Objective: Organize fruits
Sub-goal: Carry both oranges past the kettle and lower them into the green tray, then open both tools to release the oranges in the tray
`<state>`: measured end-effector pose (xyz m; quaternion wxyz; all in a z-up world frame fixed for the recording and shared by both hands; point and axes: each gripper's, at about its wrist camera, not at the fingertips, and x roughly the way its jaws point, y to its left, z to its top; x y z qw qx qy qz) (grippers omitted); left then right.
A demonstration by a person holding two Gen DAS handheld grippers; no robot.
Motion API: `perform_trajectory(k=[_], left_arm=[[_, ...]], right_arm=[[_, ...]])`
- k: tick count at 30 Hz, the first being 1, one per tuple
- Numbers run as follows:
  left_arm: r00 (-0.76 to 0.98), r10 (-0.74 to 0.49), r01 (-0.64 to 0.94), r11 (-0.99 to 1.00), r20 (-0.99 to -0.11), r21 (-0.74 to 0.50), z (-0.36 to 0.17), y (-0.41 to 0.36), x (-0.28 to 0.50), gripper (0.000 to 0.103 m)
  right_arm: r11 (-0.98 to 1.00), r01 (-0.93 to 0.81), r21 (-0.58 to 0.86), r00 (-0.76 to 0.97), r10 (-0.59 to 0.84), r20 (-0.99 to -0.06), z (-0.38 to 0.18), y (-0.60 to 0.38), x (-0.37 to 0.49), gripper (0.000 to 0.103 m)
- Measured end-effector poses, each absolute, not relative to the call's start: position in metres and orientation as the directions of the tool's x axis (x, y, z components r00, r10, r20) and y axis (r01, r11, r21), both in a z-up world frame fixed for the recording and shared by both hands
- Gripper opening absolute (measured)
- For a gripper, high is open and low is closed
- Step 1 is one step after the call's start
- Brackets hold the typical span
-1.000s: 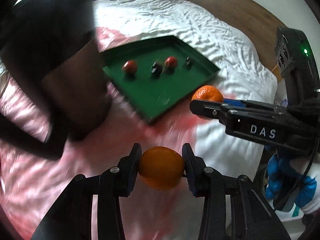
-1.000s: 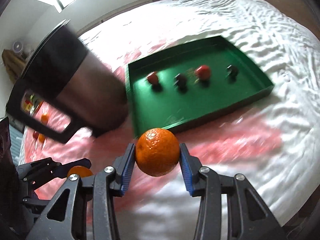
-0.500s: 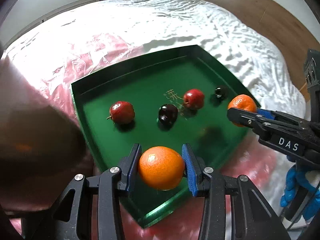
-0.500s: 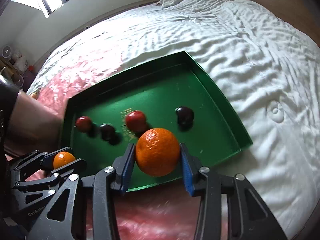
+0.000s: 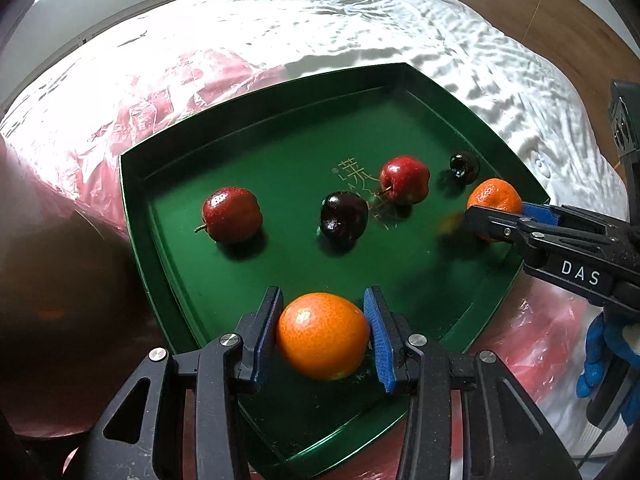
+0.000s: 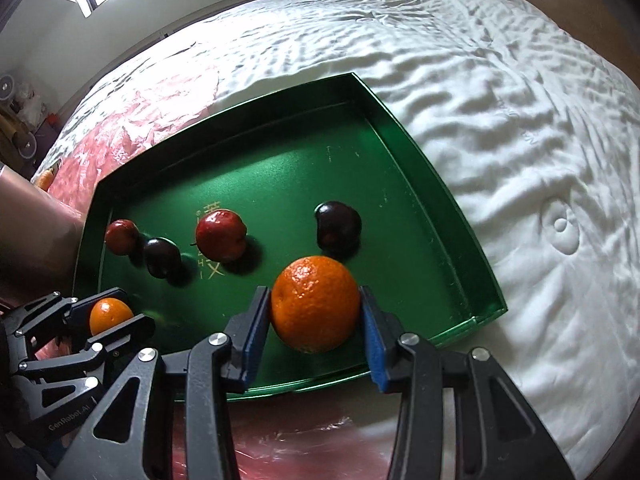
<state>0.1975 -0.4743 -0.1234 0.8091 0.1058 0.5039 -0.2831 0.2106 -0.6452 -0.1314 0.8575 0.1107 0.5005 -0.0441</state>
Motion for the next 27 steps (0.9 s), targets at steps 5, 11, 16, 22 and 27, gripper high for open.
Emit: perform_trajectory(k=[5,11,16,22,27], left_arm=[[0.330,-0.346,0.566,0.817,-0.878,-0.109,-0.123,-0.475,0.198,0.037],[0.327,-0.346,0.571,0.814,-0.879,-0.108,-0.123,-0.474,0.198,0.037],[0.328,-0.350,0.573,0.812,-0.877,-0.110,-0.122,-0.472,0.196,0.037],[0.350,-0.359,0.578,0.810,-0.865,-0.103,-0.111,-0.471,0.195,0.037],[0.393,-0.365,0.580,0.811,-0.844,-0.081,-0.094,-0.467,0.192,0.037]], right_arm=[[0.975,0.175,0.135,0.489,0.033,-0.872,-0.131,-0.644,0.212,0.080],[0.980,0.162,0.115,0.481,0.024,-0.876,-0.131,-0.642,0.213,0.080],[0.983,0.159,0.090,0.479,0.003,-0.878,-0.130,-0.640,0.212,0.085],[0.983,0.175,0.057,0.481,-0.034,-0.876,-0.125,-0.644,0.211,0.092],[0.981,0.188,0.047,0.505,-0.056,-0.861,-0.112,-0.643,0.207,0.103]])
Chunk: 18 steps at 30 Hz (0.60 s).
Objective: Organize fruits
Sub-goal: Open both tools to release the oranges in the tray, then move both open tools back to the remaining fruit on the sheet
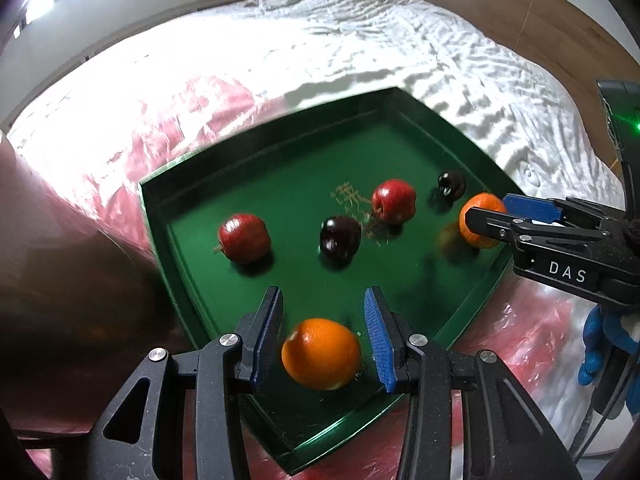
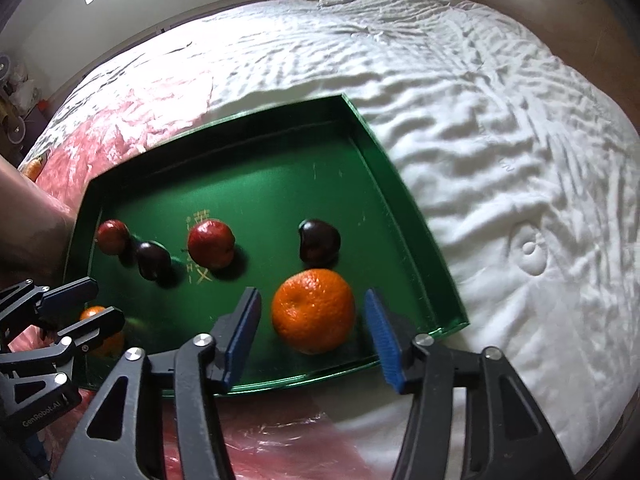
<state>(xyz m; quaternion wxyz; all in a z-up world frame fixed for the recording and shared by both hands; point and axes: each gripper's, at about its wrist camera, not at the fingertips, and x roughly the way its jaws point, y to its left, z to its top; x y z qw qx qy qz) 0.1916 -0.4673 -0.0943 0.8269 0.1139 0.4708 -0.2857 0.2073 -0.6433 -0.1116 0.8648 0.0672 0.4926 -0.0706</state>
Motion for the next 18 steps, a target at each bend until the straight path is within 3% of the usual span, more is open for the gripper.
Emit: perform_trajectory(k=[18], left_arm=[[0.389,-0.462,0.695,0.715,-0.797,-0.076,-0.054,-0.446,0.127,0.042]], right_arm=[[0.968,0.246,0.039,0.550,-0.107,-0.828,-0.072,-0.606,0.154,0.103]])
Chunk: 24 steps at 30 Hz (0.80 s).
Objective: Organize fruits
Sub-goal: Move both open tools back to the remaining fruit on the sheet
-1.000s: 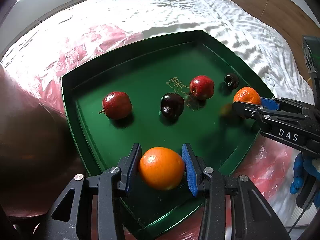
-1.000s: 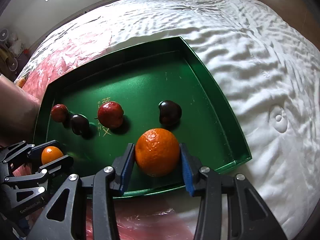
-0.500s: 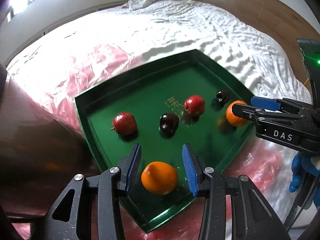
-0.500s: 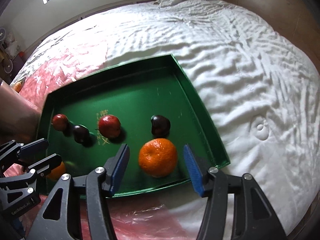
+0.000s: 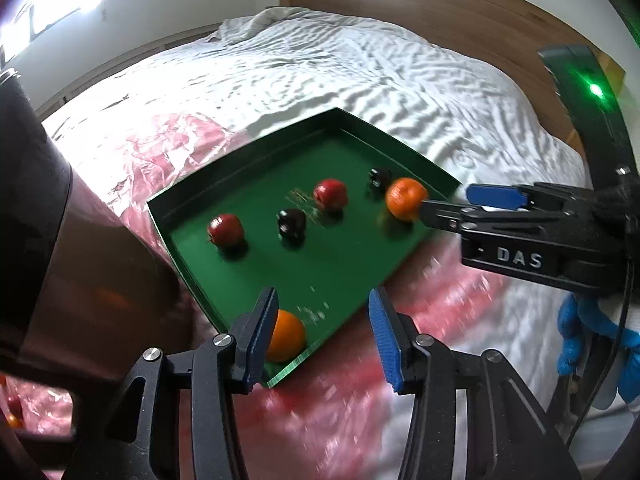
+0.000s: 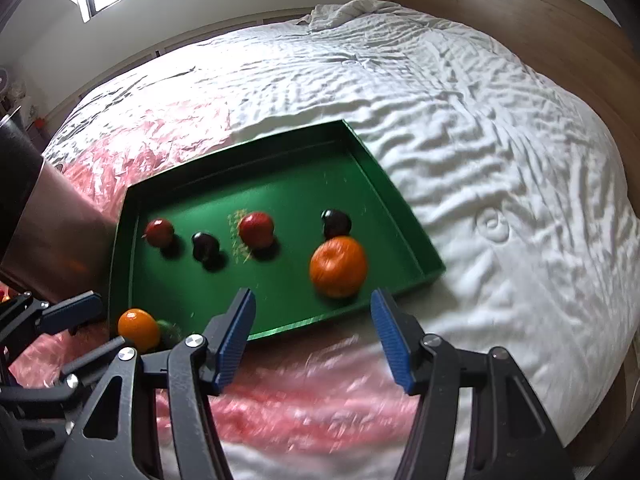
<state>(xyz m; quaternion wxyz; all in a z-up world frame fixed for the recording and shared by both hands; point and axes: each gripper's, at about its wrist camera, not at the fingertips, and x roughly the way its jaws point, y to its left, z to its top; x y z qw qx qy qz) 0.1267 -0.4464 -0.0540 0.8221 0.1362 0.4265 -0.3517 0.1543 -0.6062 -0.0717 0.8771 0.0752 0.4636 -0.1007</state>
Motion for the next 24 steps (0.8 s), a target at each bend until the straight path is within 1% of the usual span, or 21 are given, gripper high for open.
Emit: perform_trajectory(k=[2,6,14,18,24], left_arm=[[0.378,-0.473,0.710,0.700,-0.796,-0.079,-0.054,-0.442,0.117,0.042],[0.372,-0.485,0.731,0.679,-0.792,-0.073,-0.054,-0.426,0.100,0.047],[0.356,-0.491,0.733,0.674,-0.795,-0.087,-0.051,-0.386,0.085,0.048],[0.366,-0.487,0.715,0.693,-0.793,-0.095,-0.047,-0.360,0.080,0.055],[0.381,-0.465,0.684,0.723,-0.799,-0.094,-0.043,-0.323,0.078,0.055]], right_arm=[[0.968,0.250,0.034,0.544,-0.112,-0.831,-0.072,-0.598,0.146,0.103],[0.968,0.247,0.038,0.541,-0.105,-0.834,-0.073,-0.580,0.133,0.103],[0.969,0.242,0.059,0.520,-0.078,-0.851,-0.080,-0.541,0.113,0.103],[0.974,0.217,0.062,0.514,-0.060,-0.856,-0.079,-0.519,0.106,0.103],[0.985,0.153,0.081,0.524,-0.012,-0.851,-0.071,-0.477,0.096,0.103]])
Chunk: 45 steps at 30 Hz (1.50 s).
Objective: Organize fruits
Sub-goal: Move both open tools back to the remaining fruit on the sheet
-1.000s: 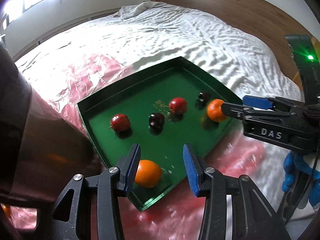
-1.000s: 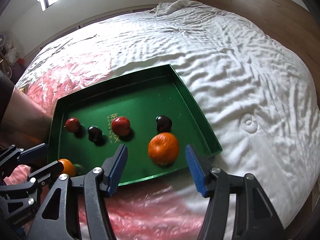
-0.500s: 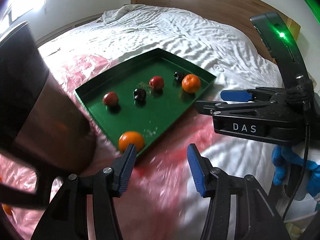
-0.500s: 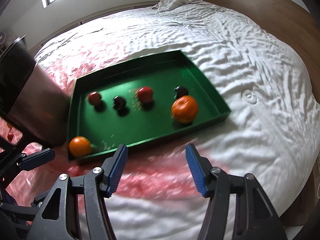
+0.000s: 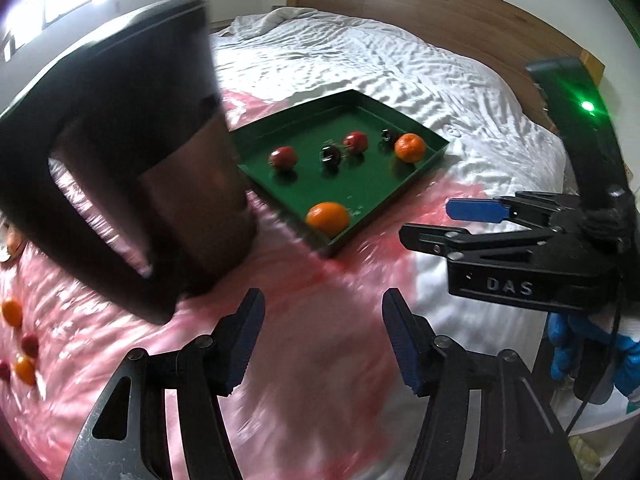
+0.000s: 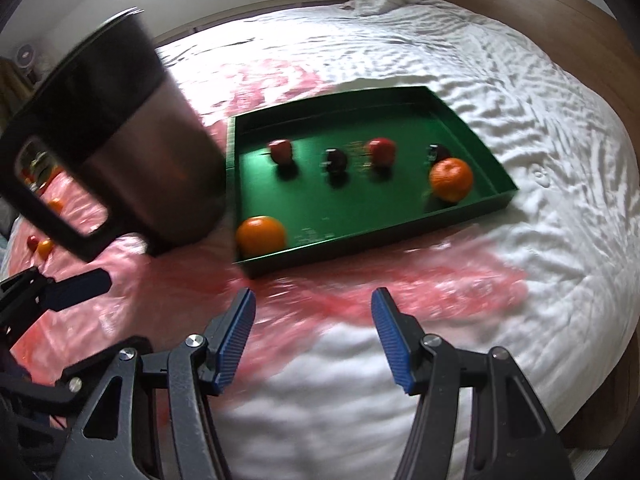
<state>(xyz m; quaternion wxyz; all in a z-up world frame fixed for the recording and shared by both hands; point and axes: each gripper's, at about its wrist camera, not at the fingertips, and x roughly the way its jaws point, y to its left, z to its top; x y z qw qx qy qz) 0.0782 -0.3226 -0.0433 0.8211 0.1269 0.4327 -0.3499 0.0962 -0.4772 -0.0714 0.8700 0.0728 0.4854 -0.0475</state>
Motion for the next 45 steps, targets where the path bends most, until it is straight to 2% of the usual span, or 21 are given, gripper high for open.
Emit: perform_trajectory(k=[14,29,40,45], left_arm=[[0.452,-0.361,0.536,0.841,-0.816,-0.075,-0.040,-0.215,0.086,0.055],[0.503,-0.260,0.365,0.928,-0.824,-0.069,-0.041,-0.119,0.100,0.055],[0.541,-0.127,0.171,0.985,-0.831,-0.040,-0.053,-0.034,0.135,0.055],[0.537,-0.088,0.108,0.994,-0.839,-0.035,-0.062,-0.002,0.149,0.055]], right_arm=[[0.991,-0.005,0.132,0.479,0.118,-0.870,-0.075,-0.382,0.088,0.103],[0.949,-0.252,0.187,0.407,0.280,-0.870,-0.071,-0.275,0.095,0.103],[0.895,-0.403,0.192,0.399,0.360,-0.843,-0.069,-0.204,0.137,0.103],[0.872,-0.447,0.197,0.400,0.392,-0.829,-0.070,-0.176,0.163,0.097]])
